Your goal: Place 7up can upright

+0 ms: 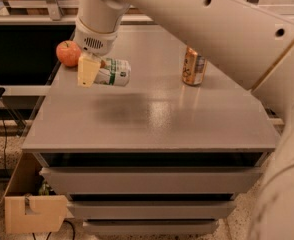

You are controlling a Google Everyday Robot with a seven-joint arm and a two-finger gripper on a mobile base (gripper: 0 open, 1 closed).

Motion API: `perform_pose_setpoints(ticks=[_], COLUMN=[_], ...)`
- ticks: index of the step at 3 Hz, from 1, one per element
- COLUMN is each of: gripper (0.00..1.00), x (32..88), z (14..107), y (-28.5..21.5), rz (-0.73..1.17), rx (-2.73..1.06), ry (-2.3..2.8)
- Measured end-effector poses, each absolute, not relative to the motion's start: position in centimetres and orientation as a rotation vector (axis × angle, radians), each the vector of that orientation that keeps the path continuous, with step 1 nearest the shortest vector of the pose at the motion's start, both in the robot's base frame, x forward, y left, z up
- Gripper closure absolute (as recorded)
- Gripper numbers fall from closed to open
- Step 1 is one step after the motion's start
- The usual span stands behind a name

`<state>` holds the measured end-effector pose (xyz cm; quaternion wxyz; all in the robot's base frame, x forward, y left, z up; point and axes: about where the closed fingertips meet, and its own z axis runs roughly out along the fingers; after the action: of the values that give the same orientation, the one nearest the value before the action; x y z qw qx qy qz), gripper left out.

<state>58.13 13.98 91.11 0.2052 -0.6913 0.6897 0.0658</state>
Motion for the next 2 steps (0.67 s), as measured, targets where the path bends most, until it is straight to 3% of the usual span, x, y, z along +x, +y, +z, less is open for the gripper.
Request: perform_pose_setpoints(ticks=[2], gripper=[1.00], x=[56.9], z=[96.2], y=[14.1], rz=[0.497], rx=[-1.564], ry=[1.875])
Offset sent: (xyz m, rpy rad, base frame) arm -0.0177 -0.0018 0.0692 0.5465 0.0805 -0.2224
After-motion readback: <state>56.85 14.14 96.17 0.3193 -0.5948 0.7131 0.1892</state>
